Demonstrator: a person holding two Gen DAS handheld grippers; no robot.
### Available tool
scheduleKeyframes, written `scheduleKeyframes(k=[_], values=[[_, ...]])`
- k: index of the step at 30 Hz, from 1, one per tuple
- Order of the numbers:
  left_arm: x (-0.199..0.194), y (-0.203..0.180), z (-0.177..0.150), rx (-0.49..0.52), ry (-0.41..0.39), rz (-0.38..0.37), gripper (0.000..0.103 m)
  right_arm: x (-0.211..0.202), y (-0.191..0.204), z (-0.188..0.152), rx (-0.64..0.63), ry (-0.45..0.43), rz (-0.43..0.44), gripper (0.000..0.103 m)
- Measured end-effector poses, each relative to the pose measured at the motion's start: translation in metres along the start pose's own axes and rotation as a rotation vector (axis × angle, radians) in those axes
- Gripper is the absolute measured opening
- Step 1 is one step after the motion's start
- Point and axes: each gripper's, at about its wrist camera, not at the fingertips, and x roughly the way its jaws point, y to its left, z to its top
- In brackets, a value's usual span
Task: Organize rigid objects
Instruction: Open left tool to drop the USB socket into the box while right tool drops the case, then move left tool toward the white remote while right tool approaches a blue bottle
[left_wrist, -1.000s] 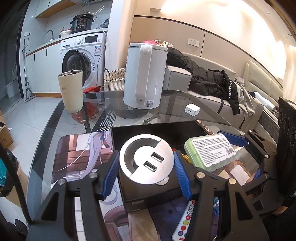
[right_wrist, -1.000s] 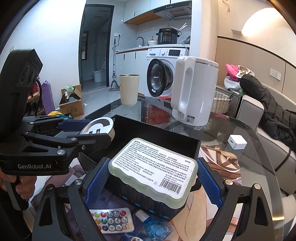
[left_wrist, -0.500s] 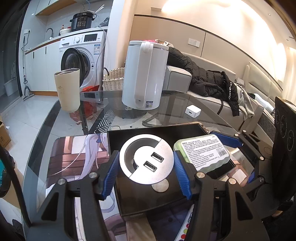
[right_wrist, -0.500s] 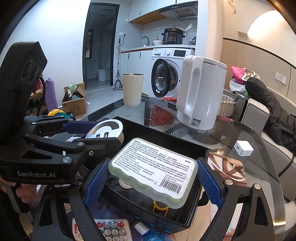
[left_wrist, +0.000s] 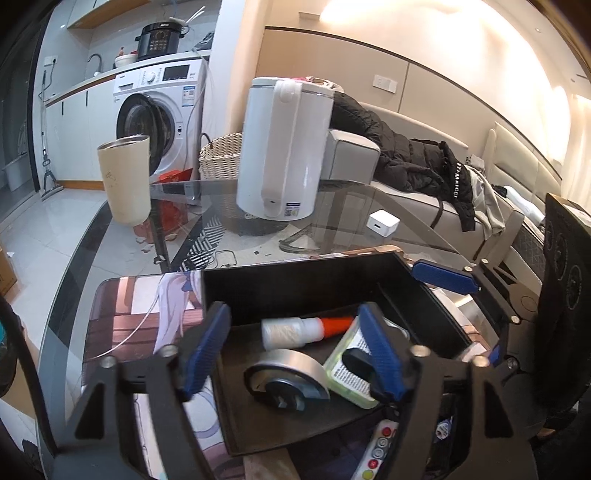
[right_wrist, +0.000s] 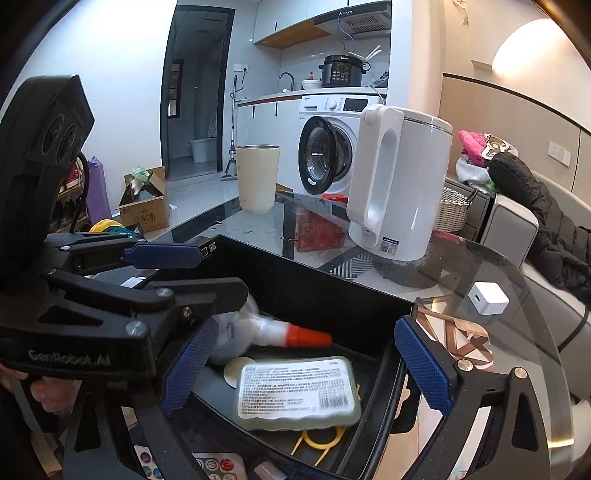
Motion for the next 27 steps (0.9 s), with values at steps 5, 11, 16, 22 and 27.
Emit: scheduleKeyframes(k=[5, 11, 16, 22, 27], values=[[-0.008, -0.007, -0.002, 0.028, -0.020, 0.024, 0.097, -0.004, -0.001, -0.001, -0.005, -0.003, 0.000, 0.102], [-0.017, -0.006, -0.008, 0.025, -0.026, 0.062, 0.103, -0.010, -0.007, -0.005, 0.002, 0.001, 0.002, 0.102], [-0.028, -0.005, -0.013, 0.017, -0.036, 0.073, 0.103, -0.019, -0.008, -0.008, 0.007, 0.002, 0.004, 0.102], [-0.039, -0.004, -0.020, 0.004, -0.039, 0.094, 0.103, -0.033, -0.011, -0.014, 0.023, 0.002, 0.009, 0.102], [-0.042, -0.004, -0.027, 0.006, -0.028, 0.124, 0.103, -0.045, -0.014, -0.020, 0.029, 0.001, -0.011, 0.102]])
